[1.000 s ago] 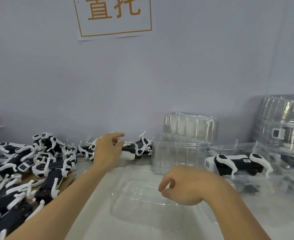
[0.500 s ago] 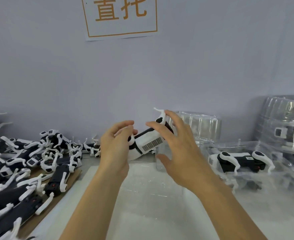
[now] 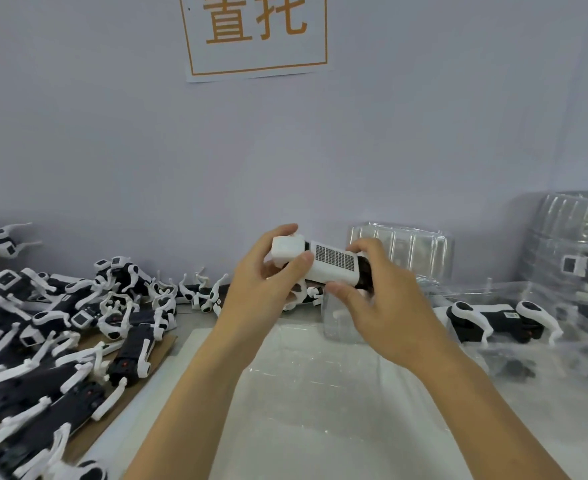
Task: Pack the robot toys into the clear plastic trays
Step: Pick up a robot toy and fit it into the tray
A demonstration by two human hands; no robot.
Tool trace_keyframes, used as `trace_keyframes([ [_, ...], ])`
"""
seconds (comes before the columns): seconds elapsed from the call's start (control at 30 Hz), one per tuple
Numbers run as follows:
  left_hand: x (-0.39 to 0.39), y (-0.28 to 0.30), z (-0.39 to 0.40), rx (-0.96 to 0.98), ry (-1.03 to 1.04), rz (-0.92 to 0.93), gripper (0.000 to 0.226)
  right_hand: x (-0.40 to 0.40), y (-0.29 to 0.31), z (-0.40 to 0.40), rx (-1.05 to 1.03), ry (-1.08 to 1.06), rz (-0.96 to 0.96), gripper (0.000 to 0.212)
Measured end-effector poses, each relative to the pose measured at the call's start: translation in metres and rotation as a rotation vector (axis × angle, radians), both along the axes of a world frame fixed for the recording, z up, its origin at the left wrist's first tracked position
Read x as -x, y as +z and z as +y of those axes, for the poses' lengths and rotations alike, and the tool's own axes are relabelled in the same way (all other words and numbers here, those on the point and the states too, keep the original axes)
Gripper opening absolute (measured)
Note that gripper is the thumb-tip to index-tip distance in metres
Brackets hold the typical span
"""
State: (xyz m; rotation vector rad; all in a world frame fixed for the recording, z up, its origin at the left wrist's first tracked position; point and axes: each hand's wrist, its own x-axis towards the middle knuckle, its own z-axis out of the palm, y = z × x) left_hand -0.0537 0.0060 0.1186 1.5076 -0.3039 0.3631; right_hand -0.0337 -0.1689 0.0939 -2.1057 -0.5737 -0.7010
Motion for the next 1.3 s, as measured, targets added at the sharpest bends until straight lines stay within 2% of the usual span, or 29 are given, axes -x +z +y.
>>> trace_keyframes([
  [0.07,0.001,-0.001,0.003,-0.024,-0.018,-0.019,0.026,0.0,0.002,-0.001,-0.043,0.029,0.015,0.029],
  [0.17,0.001,-0.002,0.004,0.017,0.016,-0.007,0.019,0.001,0.002,0.002,-0.009,-0.011,0.006,0.036],
  [0.3,-0.003,-0.006,0.004,0.112,0.028,0.118,0.035,0.006,0.001,0.011,0.208,-0.168,-0.129,0.044],
  [0.4,-0.003,-0.006,0.006,0.085,0.001,0.156,0.039,0.005,0.001,0.011,0.194,-0.217,-0.135,0.034],
  [0.5,-0.009,-0.01,0.015,0.035,0.214,0.151,0.037,0.002,0.0,0.006,0.184,-0.241,-0.057,0.034],
  [0.57,-0.018,-0.022,0.024,-0.013,0.382,0.104,0.025,-0.001,0.0,0.001,0.164,-0.259,0.005,0.035],
  [0.63,-0.025,-0.041,0.031,-0.082,0.423,0.11,0.013,-0.005,-0.002,-0.003,0.145,-0.263,0.095,0.034],
  [0.7,-0.032,-0.066,0.034,-0.157,0.389,0.181,0.015,-0.009,-0.005,-0.006,0.092,-0.226,0.211,0.031],
  [0.77,-0.036,-0.09,0.035,-0.166,0.299,0.263,0.027,-0.013,-0.009,-0.007,0.04,-0.187,0.303,0.024],
  [0.83,-0.038,-0.108,0.035,-0.135,0.163,0.364,0.041,-0.016,-0.013,-0.005,0.029,-0.161,0.34,0.017],
  [0.9,-0.04,-0.118,0.037,-0.046,0.056,0.464,0.051,-0.017,-0.017,-0.002,0.027,-0.134,0.339,0.02],
  [0.97,-0.039,-0.119,0.041,0.019,0.007,0.507,0.058,-0.017,-0.022,0.001,0.054,-0.133,0.309,0.02],
  [1.03,-0.037,-0.116,0.043,0.001,-0.035,0.511,0.071,-0.017,-0.027,0.003,0.144,-0.165,0.309,0.018],
  [1.1,-0.035,-0.113,0.043,-0.045,-0.083,0.518,0.083,-0.017,-0.032,0.005,0.23,-0.179,0.342,0.025],
  [1.23,-0.032,-0.11,0.044,-0.059,-0.161,0.507,0.079,-0.017,-0.038,0.008,0.318,-0.104,0.443,0.032],
  [1.3,-0.031,-0.109,0.045,-0.088,-0.156,0.516,0.076,-0.017,-0.042,0.01,0.341,-0.063,0.481,0.028],
])
